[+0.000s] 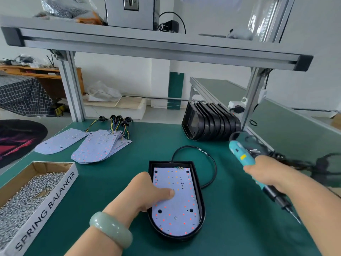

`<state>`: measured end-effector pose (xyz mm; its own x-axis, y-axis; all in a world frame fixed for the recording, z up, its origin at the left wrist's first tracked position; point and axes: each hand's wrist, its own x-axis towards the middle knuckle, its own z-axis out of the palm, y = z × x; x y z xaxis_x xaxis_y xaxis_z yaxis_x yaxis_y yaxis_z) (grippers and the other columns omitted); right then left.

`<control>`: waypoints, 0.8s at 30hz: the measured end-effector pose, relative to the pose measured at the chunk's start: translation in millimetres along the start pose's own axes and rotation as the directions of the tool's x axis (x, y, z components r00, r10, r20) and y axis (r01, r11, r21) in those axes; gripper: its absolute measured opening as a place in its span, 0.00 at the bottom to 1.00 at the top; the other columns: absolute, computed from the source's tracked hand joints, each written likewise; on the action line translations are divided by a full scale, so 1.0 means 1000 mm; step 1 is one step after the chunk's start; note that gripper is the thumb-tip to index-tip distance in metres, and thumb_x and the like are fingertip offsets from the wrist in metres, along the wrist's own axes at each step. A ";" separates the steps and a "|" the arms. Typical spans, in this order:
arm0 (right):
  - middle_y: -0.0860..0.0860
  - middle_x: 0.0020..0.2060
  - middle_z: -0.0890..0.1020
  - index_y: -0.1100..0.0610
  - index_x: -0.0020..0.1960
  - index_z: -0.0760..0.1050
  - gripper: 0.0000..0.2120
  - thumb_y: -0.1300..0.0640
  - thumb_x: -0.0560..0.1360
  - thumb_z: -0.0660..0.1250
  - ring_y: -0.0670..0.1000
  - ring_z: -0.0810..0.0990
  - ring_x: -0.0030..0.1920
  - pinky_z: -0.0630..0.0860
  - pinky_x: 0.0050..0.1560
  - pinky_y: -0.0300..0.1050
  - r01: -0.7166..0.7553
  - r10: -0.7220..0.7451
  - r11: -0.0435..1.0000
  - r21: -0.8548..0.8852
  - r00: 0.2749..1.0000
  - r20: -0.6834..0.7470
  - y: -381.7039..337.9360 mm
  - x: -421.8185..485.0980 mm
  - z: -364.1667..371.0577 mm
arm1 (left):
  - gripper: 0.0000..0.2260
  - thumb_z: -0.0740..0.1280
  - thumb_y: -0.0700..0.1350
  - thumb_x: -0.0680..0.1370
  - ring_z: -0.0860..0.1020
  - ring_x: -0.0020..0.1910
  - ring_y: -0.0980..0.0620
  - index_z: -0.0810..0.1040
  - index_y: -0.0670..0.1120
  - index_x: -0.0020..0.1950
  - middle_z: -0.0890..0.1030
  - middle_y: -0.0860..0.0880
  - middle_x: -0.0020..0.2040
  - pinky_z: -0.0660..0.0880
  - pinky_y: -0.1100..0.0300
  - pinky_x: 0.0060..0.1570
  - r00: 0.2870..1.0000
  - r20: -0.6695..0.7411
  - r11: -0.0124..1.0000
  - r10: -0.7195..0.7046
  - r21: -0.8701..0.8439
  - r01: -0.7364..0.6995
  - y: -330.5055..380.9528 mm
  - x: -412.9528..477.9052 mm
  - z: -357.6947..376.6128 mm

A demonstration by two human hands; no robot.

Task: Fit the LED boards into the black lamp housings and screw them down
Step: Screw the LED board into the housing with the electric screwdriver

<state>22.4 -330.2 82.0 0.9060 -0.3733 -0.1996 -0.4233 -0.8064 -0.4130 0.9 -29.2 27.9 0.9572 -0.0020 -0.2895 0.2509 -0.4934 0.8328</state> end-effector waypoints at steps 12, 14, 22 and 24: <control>0.50 0.39 0.70 0.55 0.44 0.72 0.15 0.42 0.77 0.60 0.55 0.73 0.42 0.67 0.39 0.46 0.252 -0.363 0.914 -0.318 0.858 -0.363 -0.028 -0.029 0.042 | 0.32 0.76 0.52 0.55 0.81 0.49 0.35 0.79 0.36 0.54 0.84 0.37 0.48 0.77 0.38 0.53 0.999 0.041 0.986 -0.017 -0.167 0.023 0.002 -0.013 -0.010; 0.54 0.42 0.78 0.56 0.42 0.72 0.19 0.41 0.79 0.56 0.58 0.77 0.46 0.70 0.42 0.46 0.257 -0.342 0.904 -0.341 0.914 -0.218 -0.049 -0.027 0.056 | 0.26 0.78 0.49 0.57 0.82 0.48 0.36 0.81 0.37 0.51 0.85 0.39 0.46 0.76 0.37 0.54 0.998 0.061 0.978 -0.004 -0.206 0.016 0.001 -0.015 -0.012; 0.55 0.34 0.80 0.58 0.36 0.71 0.09 0.57 0.74 0.63 0.55 0.79 0.35 0.77 0.36 0.45 0.094 -0.098 0.977 0.193 0.995 0.009 -0.071 -0.022 0.078 | 0.03 0.72 0.37 0.72 0.85 0.39 0.43 0.83 0.40 0.46 0.85 0.41 0.43 0.80 0.56 0.34 0.995 0.091 0.859 0.041 -0.512 0.012 -0.012 -0.012 -0.019; 0.54 0.27 0.80 0.60 0.40 0.68 0.08 0.64 0.77 0.58 0.52 0.78 0.24 0.78 0.30 0.44 -0.053 -0.109 0.712 0.700 0.977 0.184 -0.075 -0.036 0.081 | 0.04 0.72 0.38 0.73 0.84 0.38 0.43 0.83 0.40 0.46 0.85 0.41 0.43 0.80 0.56 0.33 0.998 0.064 0.819 0.028 -0.574 0.014 -0.011 -0.011 -0.017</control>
<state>21.4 -219.6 48.5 0.9298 -0.1922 -0.3138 -0.3539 -0.2338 -0.9056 -9.8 -8.6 29.9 0.9526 -0.0717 -0.2956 0.3015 0.0955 0.9487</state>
